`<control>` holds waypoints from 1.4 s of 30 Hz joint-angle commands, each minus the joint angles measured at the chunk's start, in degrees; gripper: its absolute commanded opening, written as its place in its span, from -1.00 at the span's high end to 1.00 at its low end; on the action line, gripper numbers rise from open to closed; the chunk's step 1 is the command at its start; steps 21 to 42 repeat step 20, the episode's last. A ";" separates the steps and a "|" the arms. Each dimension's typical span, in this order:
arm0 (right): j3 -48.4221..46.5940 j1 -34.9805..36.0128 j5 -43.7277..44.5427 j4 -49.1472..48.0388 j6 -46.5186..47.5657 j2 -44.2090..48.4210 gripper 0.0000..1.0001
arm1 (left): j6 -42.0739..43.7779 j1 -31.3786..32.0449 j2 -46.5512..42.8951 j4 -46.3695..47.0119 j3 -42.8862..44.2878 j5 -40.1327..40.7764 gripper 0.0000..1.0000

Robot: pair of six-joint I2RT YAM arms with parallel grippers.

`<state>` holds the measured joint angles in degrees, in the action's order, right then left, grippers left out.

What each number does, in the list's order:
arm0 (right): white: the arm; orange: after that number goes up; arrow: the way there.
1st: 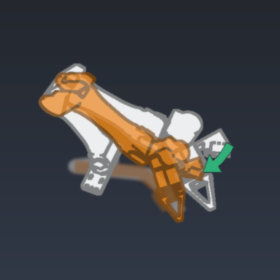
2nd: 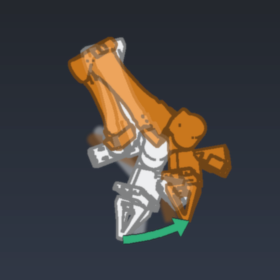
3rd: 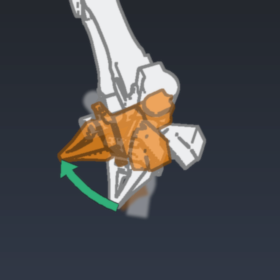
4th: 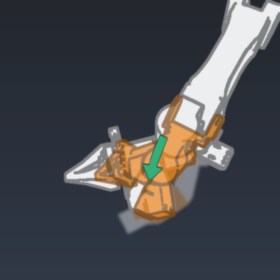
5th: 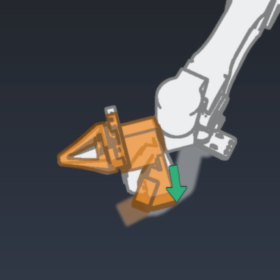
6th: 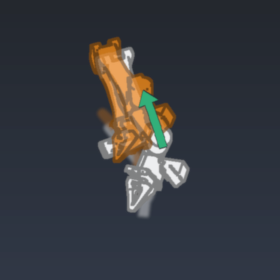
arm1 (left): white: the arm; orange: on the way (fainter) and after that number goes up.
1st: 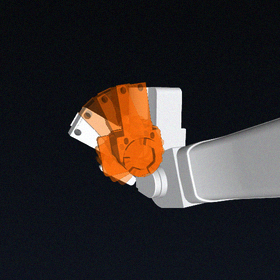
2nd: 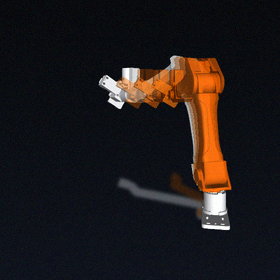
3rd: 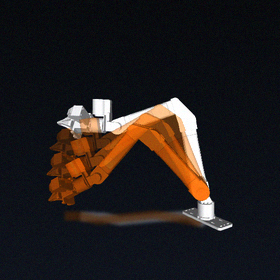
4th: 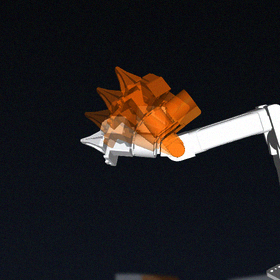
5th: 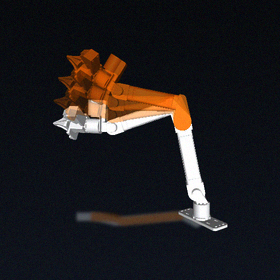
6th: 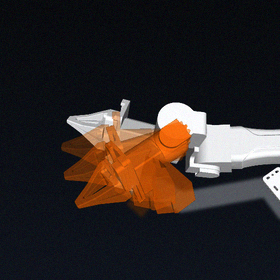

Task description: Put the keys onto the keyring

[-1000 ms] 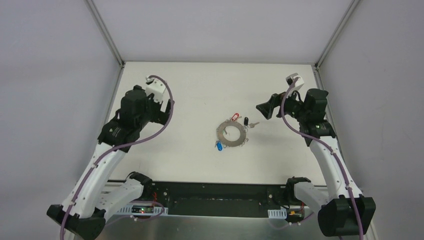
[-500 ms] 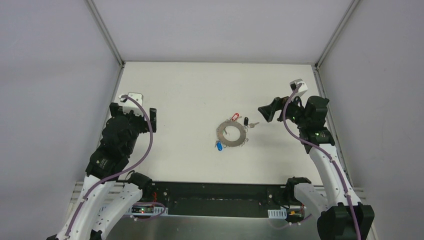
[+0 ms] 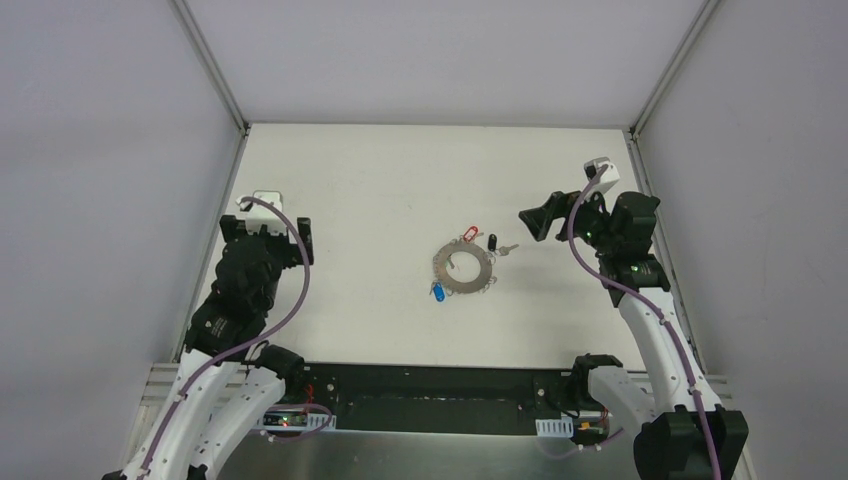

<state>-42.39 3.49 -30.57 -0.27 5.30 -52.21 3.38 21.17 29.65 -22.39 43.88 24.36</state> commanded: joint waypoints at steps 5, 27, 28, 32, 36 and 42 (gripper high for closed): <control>-1.48 -0.85 5.46 -0.36 0.14 2.28 -0.99 | -2.09 -3.37 -2.31 2.96 -1.50 2.30 -0.98; -1.46 -1.80 4.29 -0.26 -1.98 3.16 -0.99 | -3.16 -4.03 -1.47 1.91 -2.39 0.39 -0.98; -1.46 -1.80 4.29 -0.26 -1.98 3.16 -0.99 | -3.16 -4.03 -1.47 1.91 -2.39 0.39 -0.98; -1.46 -1.80 4.29 -0.26 -1.98 3.16 -0.99 | -3.16 -4.03 -1.47 1.91 -2.39 0.39 -0.98; -1.46 -1.80 4.29 -0.26 -1.98 3.16 -0.99 | -3.16 -4.03 -1.47 1.91 -2.39 0.39 -0.98; -1.46 -1.80 4.29 -0.26 -1.98 3.16 -0.99 | -3.16 -4.03 -1.47 1.91 -2.39 0.39 -0.98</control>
